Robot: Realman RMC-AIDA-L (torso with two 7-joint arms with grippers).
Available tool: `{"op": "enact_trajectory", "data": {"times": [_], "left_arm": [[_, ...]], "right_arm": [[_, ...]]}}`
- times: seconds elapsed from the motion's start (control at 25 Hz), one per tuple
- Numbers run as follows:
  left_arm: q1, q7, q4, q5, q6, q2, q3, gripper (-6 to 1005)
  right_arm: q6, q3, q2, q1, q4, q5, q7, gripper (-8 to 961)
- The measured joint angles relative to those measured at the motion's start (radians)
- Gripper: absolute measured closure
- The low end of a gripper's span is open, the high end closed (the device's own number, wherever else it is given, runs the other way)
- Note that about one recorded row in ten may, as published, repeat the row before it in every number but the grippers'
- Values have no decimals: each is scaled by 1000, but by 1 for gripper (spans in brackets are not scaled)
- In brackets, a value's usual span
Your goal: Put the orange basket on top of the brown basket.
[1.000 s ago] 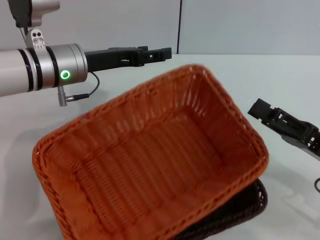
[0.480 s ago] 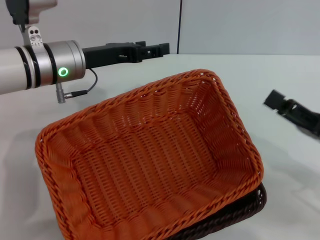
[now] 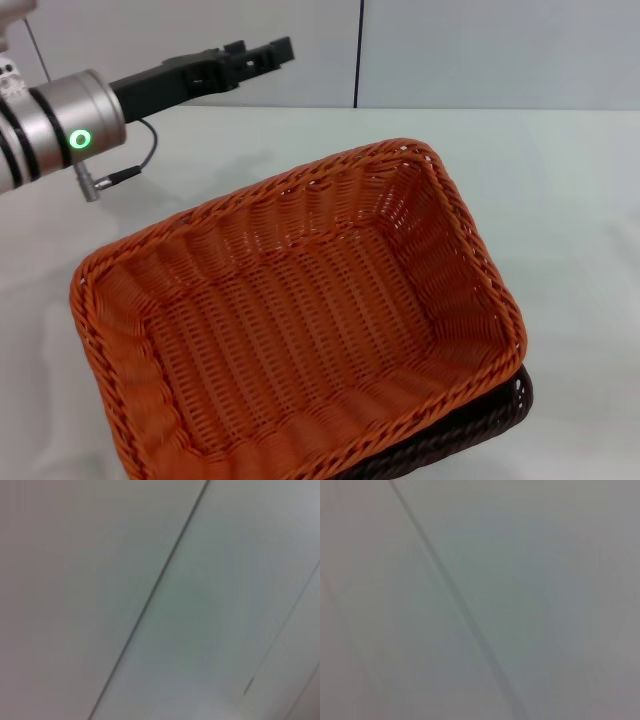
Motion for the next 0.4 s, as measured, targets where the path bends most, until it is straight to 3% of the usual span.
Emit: {"op": "enact_trajectory", "data": {"times": [0.16, 0.4], "left_arm": [[41, 55, 3, -98, -1, -2, 1, 138], [71, 134, 10, -197, -13, -5, 1, 138]], "right_arm": [[23, 145, 3, 18, 37, 49, -151, 288], [144, 181, 3, 43, 126, 268, -403, 288]]}}
